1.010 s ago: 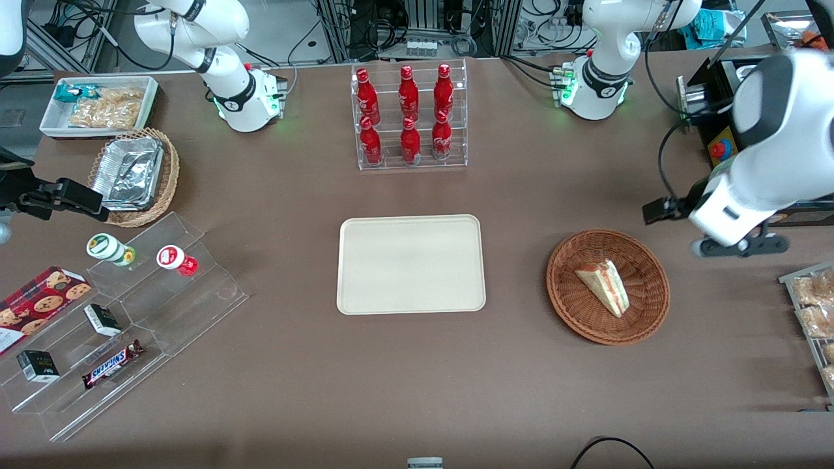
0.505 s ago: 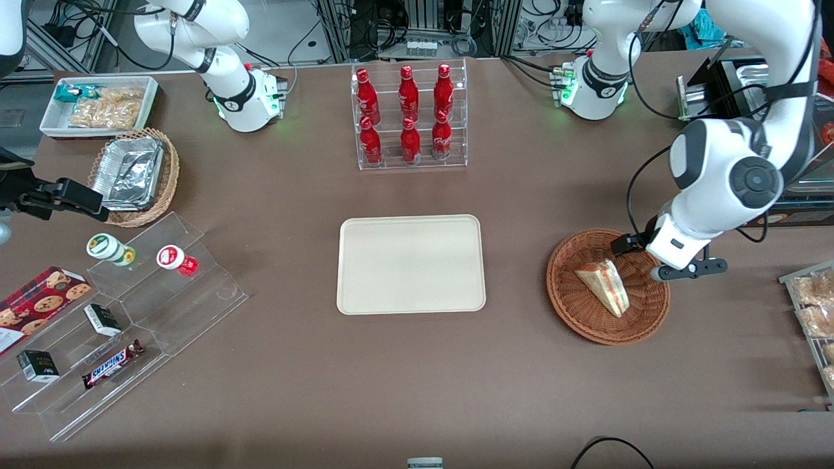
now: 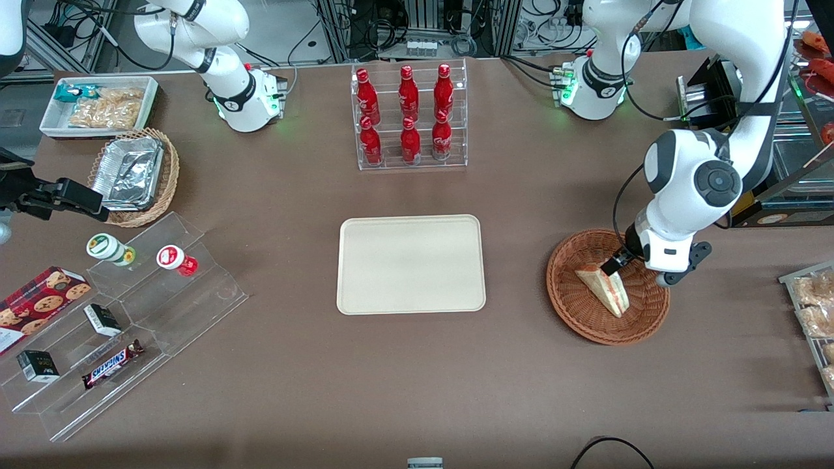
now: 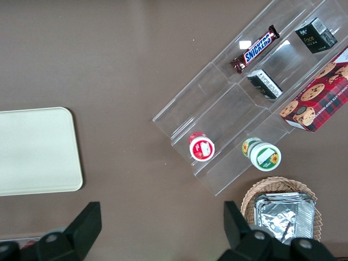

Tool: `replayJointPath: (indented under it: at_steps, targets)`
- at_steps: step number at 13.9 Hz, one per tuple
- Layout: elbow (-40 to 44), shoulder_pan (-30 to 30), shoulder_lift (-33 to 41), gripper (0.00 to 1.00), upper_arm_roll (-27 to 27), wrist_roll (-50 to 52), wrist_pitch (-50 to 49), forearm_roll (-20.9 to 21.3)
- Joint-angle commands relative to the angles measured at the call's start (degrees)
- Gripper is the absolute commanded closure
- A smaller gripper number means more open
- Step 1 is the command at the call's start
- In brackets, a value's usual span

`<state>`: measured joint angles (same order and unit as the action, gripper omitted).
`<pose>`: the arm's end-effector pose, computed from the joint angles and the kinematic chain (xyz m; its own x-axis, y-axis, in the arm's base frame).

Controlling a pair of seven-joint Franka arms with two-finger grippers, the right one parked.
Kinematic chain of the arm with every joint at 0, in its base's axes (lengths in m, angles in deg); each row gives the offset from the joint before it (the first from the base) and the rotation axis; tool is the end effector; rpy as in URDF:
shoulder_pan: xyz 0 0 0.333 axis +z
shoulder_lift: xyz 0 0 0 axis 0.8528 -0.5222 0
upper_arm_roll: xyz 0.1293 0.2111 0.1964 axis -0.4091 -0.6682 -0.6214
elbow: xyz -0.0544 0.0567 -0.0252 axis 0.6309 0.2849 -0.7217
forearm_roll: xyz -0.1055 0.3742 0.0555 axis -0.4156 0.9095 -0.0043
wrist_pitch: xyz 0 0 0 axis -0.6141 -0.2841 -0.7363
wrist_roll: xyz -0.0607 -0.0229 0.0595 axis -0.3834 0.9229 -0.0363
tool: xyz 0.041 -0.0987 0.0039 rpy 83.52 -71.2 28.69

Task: Place sandwich from basket to tray
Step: 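Lower the left gripper and close it on the wrapped sandwich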

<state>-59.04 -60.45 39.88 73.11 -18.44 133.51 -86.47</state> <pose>0.5600 -0.0775 0.3085 0.7665 0.6422 -0.0009 0.6419 -0.7661 0.0324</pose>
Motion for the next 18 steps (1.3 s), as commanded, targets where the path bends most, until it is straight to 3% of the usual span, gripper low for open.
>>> replayJointPath:
  at_steps: [1, 4, 5, 7, 8, 9, 14, 18]
  targets:
    - [2.05, -1.23, -4.29, 0.00, -0.31, 4.49, 3.07, 0.08]
    - [2.75, -1.23, -7.01, 0.03, -0.31, 5.29, 3.96, -0.01]
    - [2.93, -1.23, -7.63, 0.11, -0.31, 5.99, 4.22, -0.01]
    - [3.02, -1.23, -7.72, 0.65, -0.31, 6.09, 3.96, 0.08]
    - [3.19, -1.23, -7.38, 0.85, -0.31, 6.08, 3.61, 0.08]
    - [3.46, -1.23, -7.02, 0.90, -0.31, 5.82, 2.65, 0.17]
    - [11.96, -2.98, -6.14, 0.92, -0.22, 4.77, -11.57, 0.52]
    - [19.88, -7.90, -7.54, 0.88, -0.13, -15.06, -21.95, 0.26]
